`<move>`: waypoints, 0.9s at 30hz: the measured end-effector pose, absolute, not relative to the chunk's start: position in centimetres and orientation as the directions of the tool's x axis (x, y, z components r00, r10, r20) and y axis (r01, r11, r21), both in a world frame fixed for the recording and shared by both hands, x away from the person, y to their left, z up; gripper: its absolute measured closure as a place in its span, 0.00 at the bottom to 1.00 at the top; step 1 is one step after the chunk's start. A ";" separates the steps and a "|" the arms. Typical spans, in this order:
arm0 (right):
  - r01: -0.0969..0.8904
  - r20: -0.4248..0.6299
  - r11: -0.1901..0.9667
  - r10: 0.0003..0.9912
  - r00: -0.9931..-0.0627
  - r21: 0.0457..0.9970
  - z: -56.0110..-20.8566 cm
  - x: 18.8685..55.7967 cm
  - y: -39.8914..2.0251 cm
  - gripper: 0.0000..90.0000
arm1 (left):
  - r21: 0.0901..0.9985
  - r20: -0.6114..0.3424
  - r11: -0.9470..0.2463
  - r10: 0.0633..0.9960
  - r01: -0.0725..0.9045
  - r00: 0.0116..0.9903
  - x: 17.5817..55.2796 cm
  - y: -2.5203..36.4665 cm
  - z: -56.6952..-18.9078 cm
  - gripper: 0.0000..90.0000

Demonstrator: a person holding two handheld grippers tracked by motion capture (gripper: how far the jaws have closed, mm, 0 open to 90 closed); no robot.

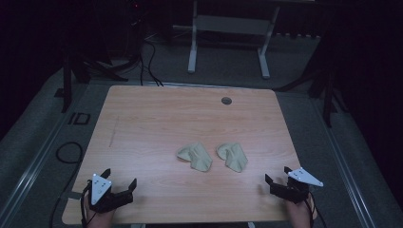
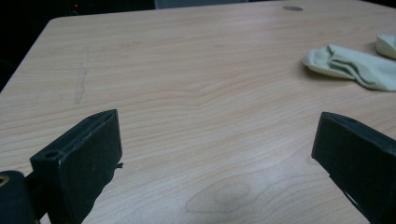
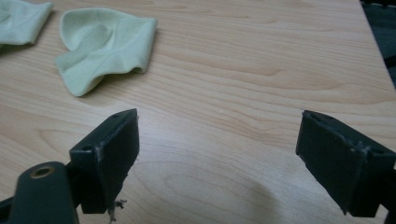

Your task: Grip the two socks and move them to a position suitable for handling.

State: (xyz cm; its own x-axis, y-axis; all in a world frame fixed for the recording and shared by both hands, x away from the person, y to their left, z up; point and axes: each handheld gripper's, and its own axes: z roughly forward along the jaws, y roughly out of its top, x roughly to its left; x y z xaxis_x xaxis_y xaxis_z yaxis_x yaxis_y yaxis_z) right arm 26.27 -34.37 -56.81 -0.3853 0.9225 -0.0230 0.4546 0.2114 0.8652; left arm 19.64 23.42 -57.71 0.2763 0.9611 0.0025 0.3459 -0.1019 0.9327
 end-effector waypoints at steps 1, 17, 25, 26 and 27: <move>0.453 -0.026 0.212 0.923 -0.383 0.866 -56.8 26.3 -34.4 0.15 | 0.933 0.002 -0.101 0.961 0.346 0.277 19.6 23.4 -57.7 0.02; 0.518 -0.003 0.255 0.899 -0.438 0.817 -55.0 27.1 -32.7 0.16 | 0.934 -0.010 -0.089 0.962 0.347 0.273 19.5 23.2 -57.5 0.02; 0.536 0.016 0.282 0.875 -0.484 0.796 -54.7 28.8 -31.0 0.16 | 0.923 0.019 -0.105 0.973 0.370 0.230 19.3 22.9 -57.6 0.02; 0.536 0.016 0.282 0.875 -0.484 0.796 -54.7 28.8 -31.0 0.16 | 0.923 0.015 -0.101 0.974 0.372 0.226 19.3 22.9 -57.6 0.02; 0.541 0.017 0.291 0.870 -0.493 0.789 -54.5 29.2 -30.5 0.16 | 0.923 0.013 -0.097 0.975 0.372 0.222 19.2 23.0 -57.6 0.02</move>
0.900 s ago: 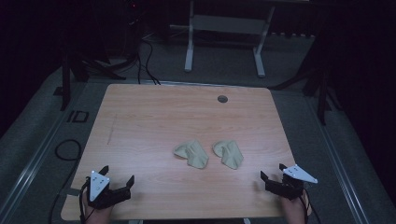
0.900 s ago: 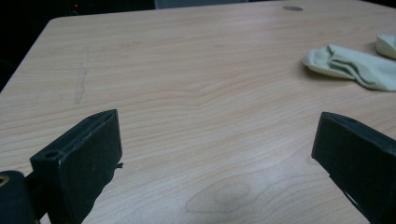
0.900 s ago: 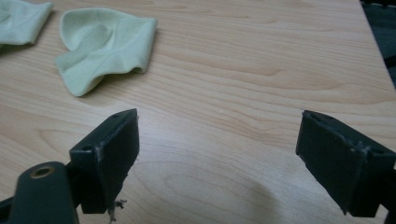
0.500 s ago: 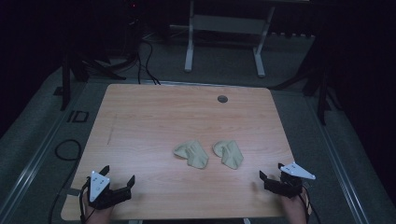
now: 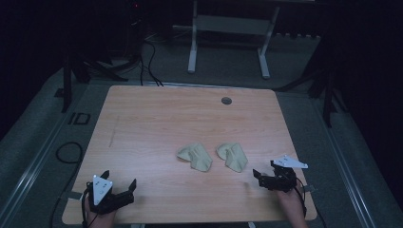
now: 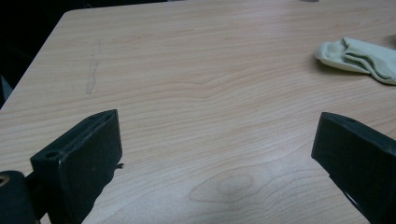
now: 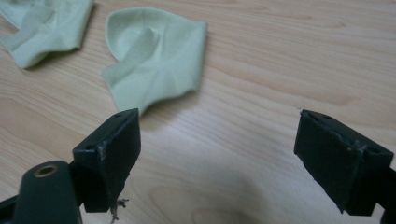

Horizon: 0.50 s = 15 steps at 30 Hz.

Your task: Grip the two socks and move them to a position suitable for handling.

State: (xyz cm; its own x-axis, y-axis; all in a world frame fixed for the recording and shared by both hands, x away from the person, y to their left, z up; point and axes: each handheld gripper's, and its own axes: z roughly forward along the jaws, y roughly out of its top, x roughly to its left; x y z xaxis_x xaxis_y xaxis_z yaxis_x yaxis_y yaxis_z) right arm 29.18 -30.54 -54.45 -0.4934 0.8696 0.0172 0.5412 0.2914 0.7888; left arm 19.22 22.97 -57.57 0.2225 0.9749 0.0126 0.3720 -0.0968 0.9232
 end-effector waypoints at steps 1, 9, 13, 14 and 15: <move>0.540 0.020 0.291 0.868 -0.497 0.790 -54.3 29.4 -30.4 0.16 | 0.924 0.010 -0.095 0.974 0.369 0.226 19.2 23.0 -57.6 0.02; 0.585 0.057 0.279 0.871 -0.488 0.762 -53.3 31.5 -28.2 0.14 | 0.925 0.009 -0.103 0.968 0.366 0.250 19.2 22.6 -57.5 0.02; 0.597 0.050 0.302 0.865 -0.500 0.743 -53.3 32.5 -27.0 0.14 | 0.923 0.013 -0.111 0.966 0.368 0.259 19.3 22.4 -57.6 0.02; 0.607 0.069 0.301 0.858 -0.509 0.735 -53.3 33.2 -26.3 0.17 | 0.923 0.011 -0.110 0.965 0.368 0.261 19.3 22.4 -57.5 0.02; 0.606 0.074 0.299 0.855 -0.513 0.737 -53.2 33.5 -26.0 0.18 | 0.923 0.011 -0.110 0.965 0.368 0.261 19.3 22.4 -57.5 0.02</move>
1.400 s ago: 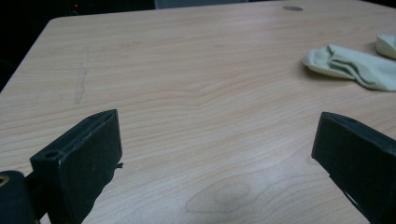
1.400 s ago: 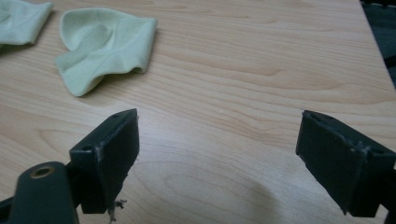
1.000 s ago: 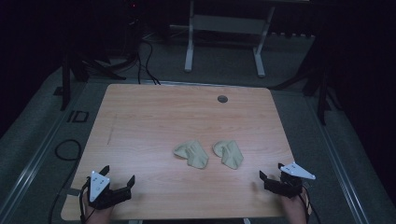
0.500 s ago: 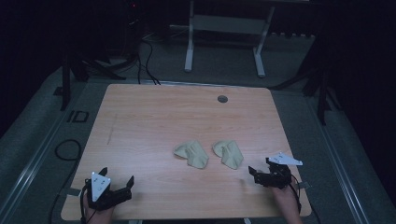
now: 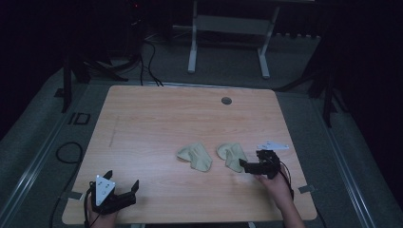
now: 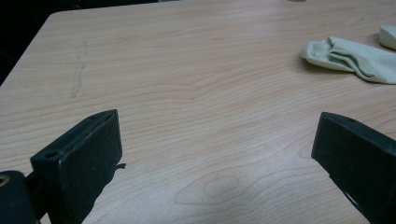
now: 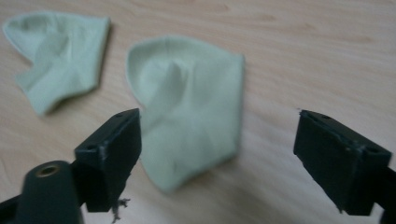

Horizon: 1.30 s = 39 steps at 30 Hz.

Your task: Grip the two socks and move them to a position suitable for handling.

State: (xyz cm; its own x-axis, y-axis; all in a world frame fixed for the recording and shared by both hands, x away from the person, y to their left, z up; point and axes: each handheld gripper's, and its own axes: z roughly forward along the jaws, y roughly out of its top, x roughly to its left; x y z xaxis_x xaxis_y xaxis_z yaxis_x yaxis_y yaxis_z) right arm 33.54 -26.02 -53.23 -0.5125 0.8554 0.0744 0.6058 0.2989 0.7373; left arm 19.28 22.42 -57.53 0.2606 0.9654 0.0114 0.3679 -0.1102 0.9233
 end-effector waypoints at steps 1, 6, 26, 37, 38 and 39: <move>0.608 0.075 0.298 0.857 -0.511 0.736 -53.2 33.9 -25.7 0.19 | 0.923 0.013 -0.112 0.965 0.368 0.261 19.3 22.4 -57.5 0.02; 0.615 0.070 0.329 0.843 -0.533 0.716 -53.2 35.6 -23.5 0.24 | 0.921 0.012 -0.115 0.963 0.372 0.270 19.3 22.4 -57.5 0.02; 0.636 -0.048 0.418 0.856 -0.514 0.649 -55.8 38.3 -20.0 0.36 | 0.914 0.032 -0.149 0.954 0.377 0.300 19.3 22.0 -57.4 0.02; 0.627 -0.104 0.452 0.854 -0.510 0.634 -55.2 37.7 -18.9 0.86 | 0.910 0.021 -0.142 0.954 0.391 0.299 19.4 22.1 -57.5 0.02; 0.628 -0.094 0.447 0.853 -0.513 0.637 -55.0 37.7 -19.0 0.86 | 0.910 0.019 -0.141 0.954 0.391 0.298 19.4 22.1 -57.5 0.02; 0.626 -0.088 0.443 0.853 -0.514 0.641 -54.7 37.5 -19.0 0.86 | 0.910 0.018 -0.139 0.954 0.390 0.298 19.4 22.2 -57.5 0.02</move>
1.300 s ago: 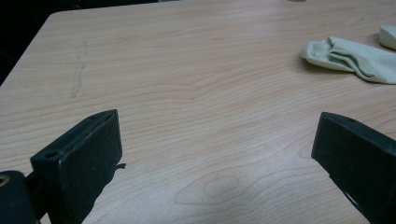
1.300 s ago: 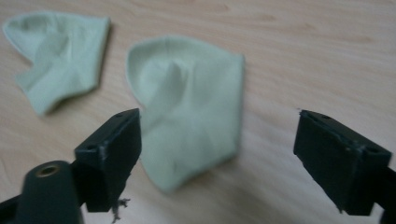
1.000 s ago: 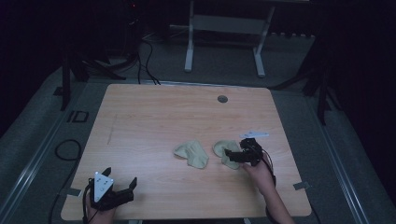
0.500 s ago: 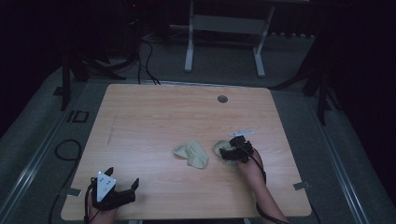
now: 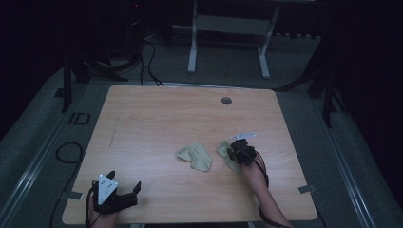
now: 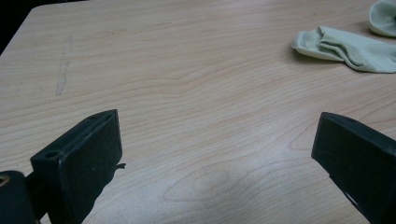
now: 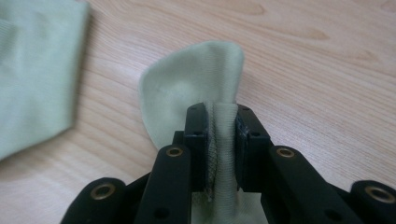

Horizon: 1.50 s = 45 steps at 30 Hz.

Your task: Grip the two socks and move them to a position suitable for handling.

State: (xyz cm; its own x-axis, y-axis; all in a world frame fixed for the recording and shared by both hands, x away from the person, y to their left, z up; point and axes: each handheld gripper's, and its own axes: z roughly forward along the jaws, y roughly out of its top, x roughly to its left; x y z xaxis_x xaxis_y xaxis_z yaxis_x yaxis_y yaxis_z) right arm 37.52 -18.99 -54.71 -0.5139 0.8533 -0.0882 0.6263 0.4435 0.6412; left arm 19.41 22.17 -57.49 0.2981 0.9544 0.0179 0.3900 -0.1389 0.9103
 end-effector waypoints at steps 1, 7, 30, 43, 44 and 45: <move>0.619 -0.084 0.440 0.851 -0.518 0.651 -54.3 37.3 -19.0 0.86 | 0.911 0.018 -0.138 0.955 0.389 0.298 19.4 22.2 -57.5 0.02; 0.555 -0.052 0.435 0.817 -0.575 0.709 -51.4 34.9 -18.8 0.86 | 0.909 0.020 -0.141 0.955 0.391 0.296 19.4 22.1 -57.5 0.02; 0.448 0.011 0.499 0.659 -0.752 0.742 -50.1 24.4 -16.7 0.86 | 0.910 0.023 -0.146 0.952 0.388 0.304 19.3 21.8 -57.4 0.02; 0.438 -0.018 0.615 0.592 -0.806 0.656 -55.6 24.5 -15.4 0.80 | 0.902 0.029 -0.175 0.937 0.394 0.349 19.4 20.4 -57.7 0.02; 0.448 -0.007 0.618 0.591 -0.806 0.646 -55.8 24.6 -15.3 0.75 | 0.903 0.031 -0.176 0.937 0.393 0.348 19.3 20.3 -57.7 0.02; 0.446 0.007 0.612 0.584 -0.812 0.654 -56.0 24.6 -15.4 0.68 | 0.903 0.027 -0.170 0.939 0.394 0.344 19.2 20.2 -57.6 0.02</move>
